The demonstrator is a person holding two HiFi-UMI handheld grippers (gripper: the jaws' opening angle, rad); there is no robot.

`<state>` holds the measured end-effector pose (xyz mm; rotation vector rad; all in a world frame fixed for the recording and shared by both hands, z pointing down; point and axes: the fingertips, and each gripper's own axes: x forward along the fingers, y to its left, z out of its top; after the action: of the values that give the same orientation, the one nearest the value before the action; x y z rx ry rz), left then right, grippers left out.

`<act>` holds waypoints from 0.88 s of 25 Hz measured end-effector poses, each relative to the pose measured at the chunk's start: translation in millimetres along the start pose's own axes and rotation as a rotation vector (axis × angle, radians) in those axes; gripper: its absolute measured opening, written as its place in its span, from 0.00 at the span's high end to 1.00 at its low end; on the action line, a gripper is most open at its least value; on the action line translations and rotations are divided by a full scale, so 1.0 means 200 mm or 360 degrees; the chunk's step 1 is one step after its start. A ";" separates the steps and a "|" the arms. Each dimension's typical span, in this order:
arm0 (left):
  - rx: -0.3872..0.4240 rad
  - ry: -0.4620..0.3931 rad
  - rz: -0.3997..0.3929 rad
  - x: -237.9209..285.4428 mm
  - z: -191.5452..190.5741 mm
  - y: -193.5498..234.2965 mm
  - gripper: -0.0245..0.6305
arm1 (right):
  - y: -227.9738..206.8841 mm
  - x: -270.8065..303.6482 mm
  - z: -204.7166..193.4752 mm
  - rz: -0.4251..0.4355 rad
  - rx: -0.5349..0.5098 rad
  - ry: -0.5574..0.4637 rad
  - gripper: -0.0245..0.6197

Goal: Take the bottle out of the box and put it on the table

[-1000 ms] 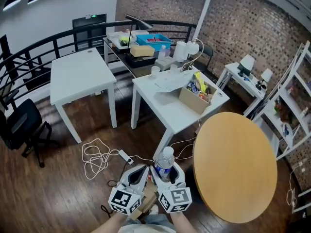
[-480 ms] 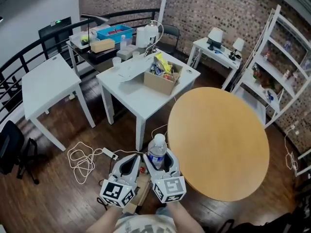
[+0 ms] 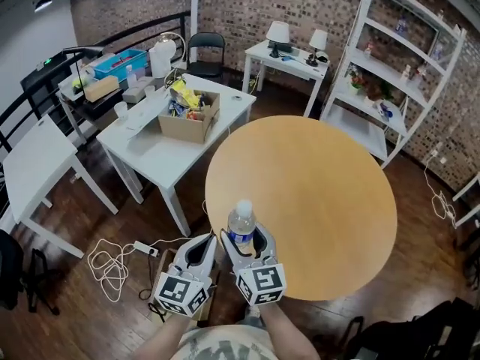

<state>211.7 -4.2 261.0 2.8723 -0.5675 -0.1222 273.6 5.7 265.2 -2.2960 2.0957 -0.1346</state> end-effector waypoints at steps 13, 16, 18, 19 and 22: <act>-0.0087 0.0214 -0.0299 0.60 -0.29 -0.64 0.97 | -0.87 -0.30 -0.06 -0.0262 0.0070 -0.0003 0.50; -0.0079 0.0259 -0.0321 0.72 -0.35 -0.71 0.97 | -1.03 -0.33 -0.08 -0.0317 0.0055 -0.0012 0.51; -0.0077 0.0289 -0.0333 0.79 -0.40 -0.76 0.97 | -1.13 -0.34 -0.09 -0.0353 0.0031 -0.0011 0.51; -0.0074 0.0306 -0.0340 0.83 -0.42 -0.78 0.97 | -1.18 -0.35 -0.10 -0.0371 0.0015 -0.0007 0.51; -0.0089 0.0358 -0.0367 0.91 -0.49 -0.84 0.97 | -1.33 -0.36 -0.15 -0.0421 -0.0027 0.0003 0.51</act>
<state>453.7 95.4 311.4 2.8345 -0.1871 0.1463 529.4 102.6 312.8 -2.5726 1.7903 -0.1251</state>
